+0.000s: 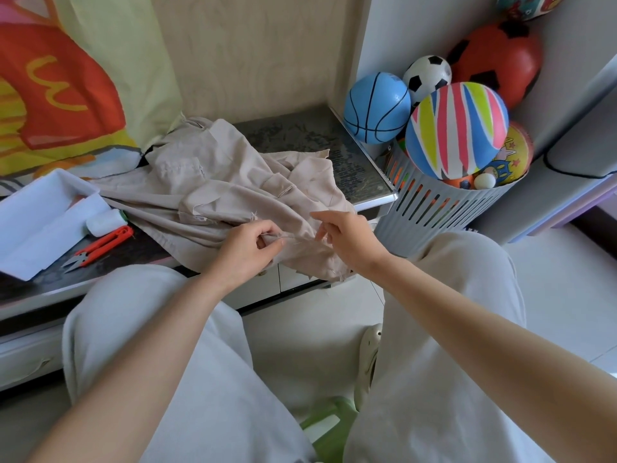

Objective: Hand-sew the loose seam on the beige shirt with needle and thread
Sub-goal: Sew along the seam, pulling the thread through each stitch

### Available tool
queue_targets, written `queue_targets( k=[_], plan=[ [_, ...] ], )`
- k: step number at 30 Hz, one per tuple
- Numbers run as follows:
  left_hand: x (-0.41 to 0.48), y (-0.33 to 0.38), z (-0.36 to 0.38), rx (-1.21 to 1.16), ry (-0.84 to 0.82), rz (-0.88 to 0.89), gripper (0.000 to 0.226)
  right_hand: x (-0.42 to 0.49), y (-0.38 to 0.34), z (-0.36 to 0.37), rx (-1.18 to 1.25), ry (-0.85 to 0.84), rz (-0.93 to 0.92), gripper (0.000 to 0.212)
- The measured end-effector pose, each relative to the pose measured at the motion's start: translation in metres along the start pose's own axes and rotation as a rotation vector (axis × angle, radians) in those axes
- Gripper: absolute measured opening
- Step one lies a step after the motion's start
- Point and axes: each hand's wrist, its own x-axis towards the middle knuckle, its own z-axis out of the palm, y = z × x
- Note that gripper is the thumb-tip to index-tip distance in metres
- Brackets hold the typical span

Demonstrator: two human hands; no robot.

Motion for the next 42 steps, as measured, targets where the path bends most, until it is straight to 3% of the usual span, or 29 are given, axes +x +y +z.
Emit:
queue_targets(
  k=[6, 16, 27, 42],
  plan=[
    [-0.005, -0.004, -0.008, -0.030, 0.001, -0.020, 0.018, 0.008, -0.003, 0.014, 0.108, -0.026, 0.036, 0.011],
    [-0.010, -0.008, -0.018, -0.044, -0.018, -0.032, 0.021, 0.009, -0.014, 0.019, -0.005, -0.158, 0.001, 0.013],
    [-0.013, -0.009, -0.021, -0.075, -0.055, -0.025, 0.025, 0.007, -0.018, 0.018, 0.098, -0.220, -0.054, 0.039],
    [-0.014, 0.002, -0.015, -0.332, -0.141, -0.064, 0.019, 0.003, -0.015, 0.024, 0.387, -0.337, 0.007, 0.027]
  ],
)
